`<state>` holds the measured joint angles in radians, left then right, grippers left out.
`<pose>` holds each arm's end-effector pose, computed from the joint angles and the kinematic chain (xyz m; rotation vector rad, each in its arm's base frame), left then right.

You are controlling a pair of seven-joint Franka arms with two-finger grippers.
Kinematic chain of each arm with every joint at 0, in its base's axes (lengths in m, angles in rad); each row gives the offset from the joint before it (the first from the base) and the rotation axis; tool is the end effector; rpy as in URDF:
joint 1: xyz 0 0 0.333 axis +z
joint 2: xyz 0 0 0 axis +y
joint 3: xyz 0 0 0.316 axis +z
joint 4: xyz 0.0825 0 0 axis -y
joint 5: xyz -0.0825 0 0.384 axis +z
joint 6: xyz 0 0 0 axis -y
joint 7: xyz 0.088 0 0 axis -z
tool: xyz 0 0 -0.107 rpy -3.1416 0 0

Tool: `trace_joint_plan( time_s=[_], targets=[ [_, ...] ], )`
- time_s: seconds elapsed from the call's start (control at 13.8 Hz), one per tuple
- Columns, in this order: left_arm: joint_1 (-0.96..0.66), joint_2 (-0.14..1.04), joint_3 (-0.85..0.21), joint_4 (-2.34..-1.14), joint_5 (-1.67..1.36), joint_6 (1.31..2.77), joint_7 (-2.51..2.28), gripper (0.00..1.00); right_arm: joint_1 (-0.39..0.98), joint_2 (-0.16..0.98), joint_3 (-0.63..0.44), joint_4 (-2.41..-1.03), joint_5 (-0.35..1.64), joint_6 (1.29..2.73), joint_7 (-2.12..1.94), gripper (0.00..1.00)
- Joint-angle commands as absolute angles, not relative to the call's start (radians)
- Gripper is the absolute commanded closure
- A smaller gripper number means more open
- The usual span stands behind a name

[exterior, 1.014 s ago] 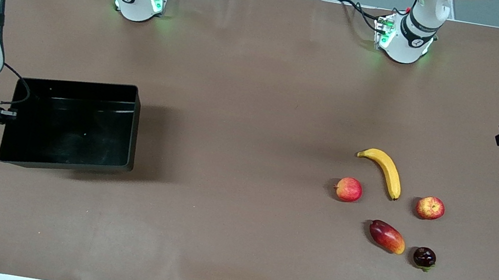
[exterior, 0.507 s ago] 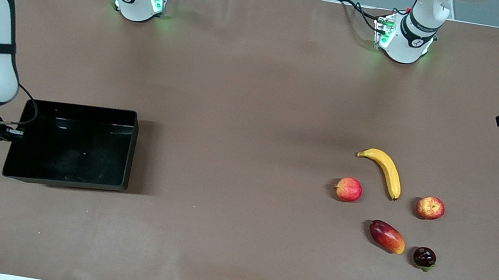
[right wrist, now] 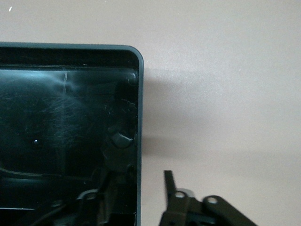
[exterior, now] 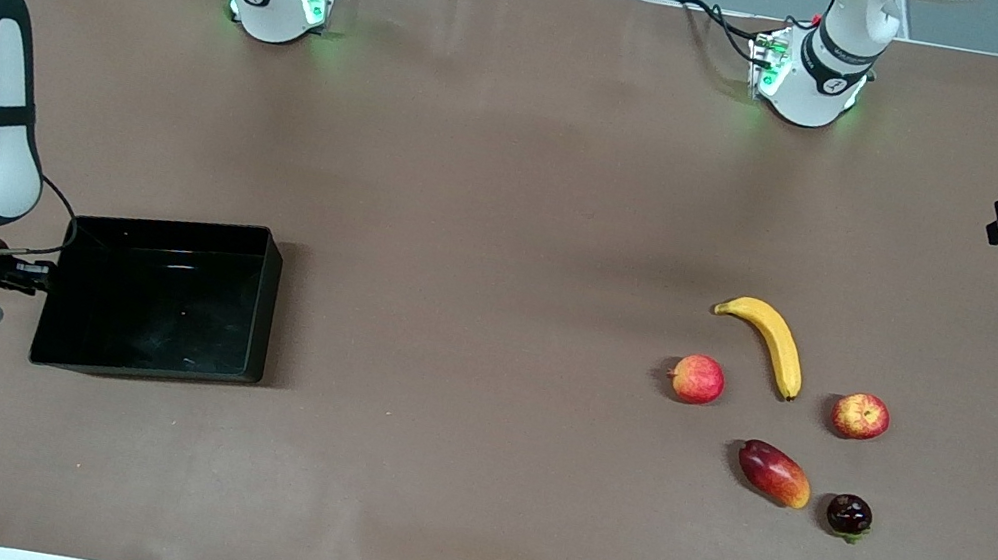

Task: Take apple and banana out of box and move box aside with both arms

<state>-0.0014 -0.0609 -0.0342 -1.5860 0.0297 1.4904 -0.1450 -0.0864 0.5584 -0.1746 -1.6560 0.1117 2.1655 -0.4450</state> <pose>0.5270 -0.0160 0.6434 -3.1017 -0.1729 0.0493 0.6586 -0.1575 0.2863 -3.1209 -0.2247 0.0580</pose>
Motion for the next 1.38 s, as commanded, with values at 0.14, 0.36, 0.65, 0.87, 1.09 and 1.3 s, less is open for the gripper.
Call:
trace_joint_plan(
  time_s=[0.14,0.36,0.65,0.87,1.09,1.3],
  targets=[
    [-0.006,-0.049,-0.025,-1.591,0.014,1.528,-0.132,0.0,-0.074,0.47,-0.155,-1.644,0.12,2.051,-0.453,0.0],
    [0.008,-0.045,-0.021,-1.592,0.009,1.557,-0.133,0.0,-0.055,0.382,-0.153,-1.631,0.121,1.929,-0.446,0.0],
    [0.011,-0.044,-0.023,-1.595,0.006,1.565,-0.135,0.0,-0.009,0.255,-0.15,-1.631,0.129,1.81,-0.399,0.0],
    [0.006,-0.037,-0.025,-1.608,0.005,1.581,-0.138,0.0,0.052,0.139,-0.135,-1.631,0.127,1.673,-0.295,0.0],
    [0.009,-0.044,-0.026,-1.608,0.005,1.585,-0.138,0.0,0.011,0.042,0.021,-1.602,0.101,1.522,-0.125,0.0],
    [0.005,-0.052,-0.031,-1.617,0.006,1.582,-0.147,0.0,-0.009,0.037,0.101,-1.491,0.064,1.389,0.009,0.0]
  ],
)
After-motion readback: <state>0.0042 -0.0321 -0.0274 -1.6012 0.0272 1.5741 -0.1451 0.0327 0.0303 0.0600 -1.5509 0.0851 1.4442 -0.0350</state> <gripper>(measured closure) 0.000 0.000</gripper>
